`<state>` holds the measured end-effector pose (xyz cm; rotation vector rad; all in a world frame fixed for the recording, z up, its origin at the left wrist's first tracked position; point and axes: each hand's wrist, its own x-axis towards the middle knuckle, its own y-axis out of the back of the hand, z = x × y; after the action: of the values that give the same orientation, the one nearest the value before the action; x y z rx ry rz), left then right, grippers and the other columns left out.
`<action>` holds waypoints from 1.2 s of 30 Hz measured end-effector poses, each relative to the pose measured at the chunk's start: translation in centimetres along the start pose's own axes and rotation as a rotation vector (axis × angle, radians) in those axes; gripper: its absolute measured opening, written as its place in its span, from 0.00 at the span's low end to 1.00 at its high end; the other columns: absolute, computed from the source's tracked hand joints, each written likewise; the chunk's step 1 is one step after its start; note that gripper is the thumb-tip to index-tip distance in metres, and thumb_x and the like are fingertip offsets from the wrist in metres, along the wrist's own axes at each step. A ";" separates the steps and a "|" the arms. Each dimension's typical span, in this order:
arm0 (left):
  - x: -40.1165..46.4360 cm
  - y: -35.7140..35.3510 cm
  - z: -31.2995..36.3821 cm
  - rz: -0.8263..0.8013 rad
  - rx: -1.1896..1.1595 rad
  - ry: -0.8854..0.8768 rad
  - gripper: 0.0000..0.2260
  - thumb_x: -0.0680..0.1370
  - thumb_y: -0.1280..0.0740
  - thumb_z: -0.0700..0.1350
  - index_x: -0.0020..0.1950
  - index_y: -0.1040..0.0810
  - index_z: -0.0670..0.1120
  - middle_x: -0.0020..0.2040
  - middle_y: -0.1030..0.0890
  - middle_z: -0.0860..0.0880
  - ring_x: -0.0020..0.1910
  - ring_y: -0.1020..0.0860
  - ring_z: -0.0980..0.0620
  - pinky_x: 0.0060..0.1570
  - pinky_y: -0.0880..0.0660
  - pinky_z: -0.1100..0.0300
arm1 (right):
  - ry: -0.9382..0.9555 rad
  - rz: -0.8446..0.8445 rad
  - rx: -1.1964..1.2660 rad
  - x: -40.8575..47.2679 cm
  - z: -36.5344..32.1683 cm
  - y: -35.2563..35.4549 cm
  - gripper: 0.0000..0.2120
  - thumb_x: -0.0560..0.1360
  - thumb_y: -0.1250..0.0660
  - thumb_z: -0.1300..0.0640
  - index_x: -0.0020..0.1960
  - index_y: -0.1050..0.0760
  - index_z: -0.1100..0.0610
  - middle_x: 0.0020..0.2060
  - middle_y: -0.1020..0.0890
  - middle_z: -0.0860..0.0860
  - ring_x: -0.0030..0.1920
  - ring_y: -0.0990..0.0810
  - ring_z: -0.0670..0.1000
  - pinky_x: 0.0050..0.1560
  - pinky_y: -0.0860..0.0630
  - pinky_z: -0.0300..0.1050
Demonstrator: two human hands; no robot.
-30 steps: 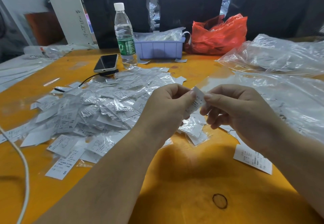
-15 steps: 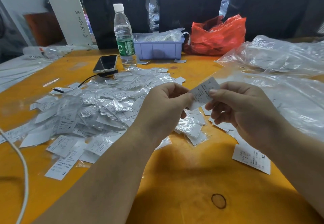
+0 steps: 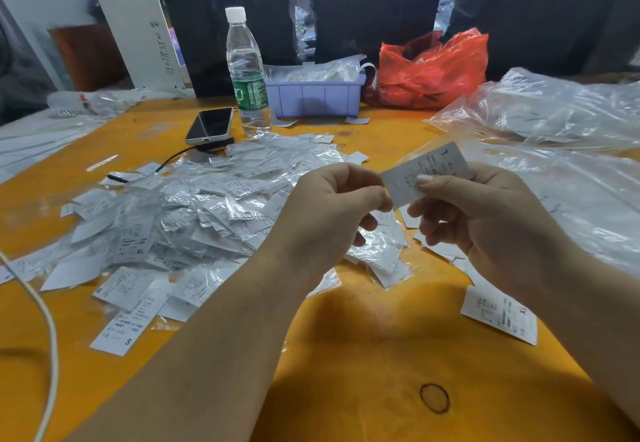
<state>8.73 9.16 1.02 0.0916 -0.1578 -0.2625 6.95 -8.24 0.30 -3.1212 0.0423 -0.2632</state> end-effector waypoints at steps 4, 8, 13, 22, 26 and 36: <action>0.0 -0.2 -0.3 -0.007 0.009 -0.019 0.03 0.77 0.31 0.38 0.49 0.19 0.44 0.35 0.17 0.52 0.32 0.23 0.56 0.30 0.26 0.64 | 0.003 -0.035 0.003 -0.3 0.4 -0.4 0.05 0.75 0.33 0.59 0.46 0.19 0.60 0.32 0.19 0.54 0.30 0.22 0.50 0.29 0.24 0.40; 0.0 -0.2 -0.5 -0.019 0.005 -0.035 0.04 0.76 0.29 0.39 0.50 0.19 0.43 0.36 0.17 0.51 0.32 0.23 0.56 0.30 0.26 0.64 | -0.006 -0.071 0.017 -0.4 0.6 -0.7 0.11 0.68 0.31 0.53 0.42 0.18 0.61 0.32 0.19 0.55 0.29 0.23 0.50 0.28 0.25 0.39; 0.1 -0.1 -0.3 -0.057 -0.031 -0.009 0.06 0.78 0.31 0.45 0.51 0.19 0.44 0.36 0.19 0.51 0.33 0.24 0.56 0.30 0.28 0.64 | -0.039 -0.133 0.025 -0.4 0.5 -0.5 0.12 0.67 0.31 0.54 0.43 0.18 0.62 0.32 0.19 0.55 0.29 0.22 0.50 0.28 0.25 0.39; 0.8 0.8 -0.9 0.054 0.421 0.024 0.08 0.76 0.32 0.46 0.41 0.19 0.43 0.30 0.23 0.55 0.26 0.30 0.60 0.25 0.32 0.67 | -0.078 -0.111 -0.286 0.3 -1.5 1.1 0.19 0.67 0.26 0.57 0.57 0.24 0.57 0.39 0.16 0.53 0.34 0.18 0.51 0.32 0.19 0.46; 0.6 1.0 -1.3 0.115 0.850 0.146 0.03 0.73 0.34 0.47 0.40 0.22 0.50 0.39 0.20 0.54 0.37 0.23 0.54 0.38 0.19 0.55 | 0.208 0.138 -0.863 0.8 -1.8 3.1 0.08 0.73 0.30 0.57 0.52 0.22 0.50 0.39 0.18 0.46 0.34 0.20 0.47 0.34 0.23 0.43; 0.2 0.6 -0.9 0.194 0.885 0.065 0.05 0.73 0.32 0.52 0.46 0.25 0.55 0.40 0.24 0.56 0.40 0.23 0.54 0.34 0.29 0.60 | -0.169 -0.144 -1.410 0.8 -0.5 2.0 0.12 0.71 0.28 0.42 0.49 0.20 0.48 0.47 0.23 0.44 0.46 0.23 0.46 0.44 0.25 0.43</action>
<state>9.21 9.71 0.20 0.9573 -0.2076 0.0212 7.56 -10.28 0.88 -4.5426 -0.0085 0.1316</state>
